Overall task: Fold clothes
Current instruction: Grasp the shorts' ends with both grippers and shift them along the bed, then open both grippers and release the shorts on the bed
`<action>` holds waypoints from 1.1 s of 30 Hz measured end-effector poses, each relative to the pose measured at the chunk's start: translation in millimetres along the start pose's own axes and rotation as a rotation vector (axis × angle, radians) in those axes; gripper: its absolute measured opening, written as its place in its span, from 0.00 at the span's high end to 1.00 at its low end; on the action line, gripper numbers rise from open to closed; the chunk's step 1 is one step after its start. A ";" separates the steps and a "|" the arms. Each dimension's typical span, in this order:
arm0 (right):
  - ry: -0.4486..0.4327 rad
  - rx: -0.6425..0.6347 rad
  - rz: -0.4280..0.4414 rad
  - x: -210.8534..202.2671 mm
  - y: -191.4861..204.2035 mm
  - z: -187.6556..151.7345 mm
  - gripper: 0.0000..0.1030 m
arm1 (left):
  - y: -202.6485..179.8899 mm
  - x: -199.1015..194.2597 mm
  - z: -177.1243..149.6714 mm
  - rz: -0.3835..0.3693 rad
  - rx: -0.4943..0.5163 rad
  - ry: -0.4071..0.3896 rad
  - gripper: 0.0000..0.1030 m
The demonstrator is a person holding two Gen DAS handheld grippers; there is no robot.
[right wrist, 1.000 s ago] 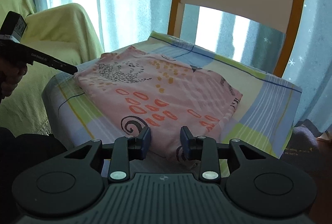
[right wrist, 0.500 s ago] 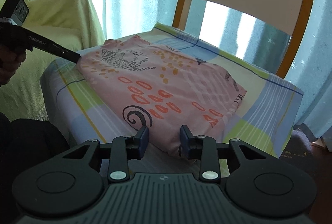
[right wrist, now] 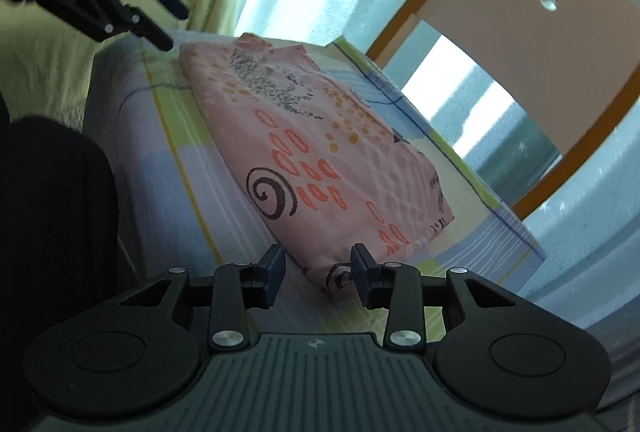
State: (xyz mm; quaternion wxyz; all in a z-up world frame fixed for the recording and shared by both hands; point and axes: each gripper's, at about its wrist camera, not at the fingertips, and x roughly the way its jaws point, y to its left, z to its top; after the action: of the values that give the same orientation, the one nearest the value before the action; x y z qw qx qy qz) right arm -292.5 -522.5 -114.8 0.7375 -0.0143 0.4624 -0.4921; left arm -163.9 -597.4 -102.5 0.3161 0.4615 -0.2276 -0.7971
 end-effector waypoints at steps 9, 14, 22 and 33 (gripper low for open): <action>0.043 -0.346 -0.109 16.4 31.3 -4.2 0.83 | -17.8 30.2 -9.0 0.052 0.255 0.056 0.95; 0.053 -0.346 -0.107 14.2 20.1 -14.1 0.89 | -21.4 26.0 -14.2 0.062 0.235 0.048 0.96; 0.076 -0.316 -0.115 16.0 14.6 -21.6 0.96 | -20.6 23.6 -14.1 0.056 0.201 0.048 0.96; 0.121 -0.199 -0.143 10.4 8.5 -17.9 0.87 | -6.2 16.7 -6.7 0.093 0.050 0.105 0.69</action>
State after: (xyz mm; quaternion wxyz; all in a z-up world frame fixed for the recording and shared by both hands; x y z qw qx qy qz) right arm -298.0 -518.0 -136.1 0.6663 -0.0906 0.5503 -0.4950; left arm -166.1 -605.5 -119.6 0.3527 0.4992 -0.2518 -0.7503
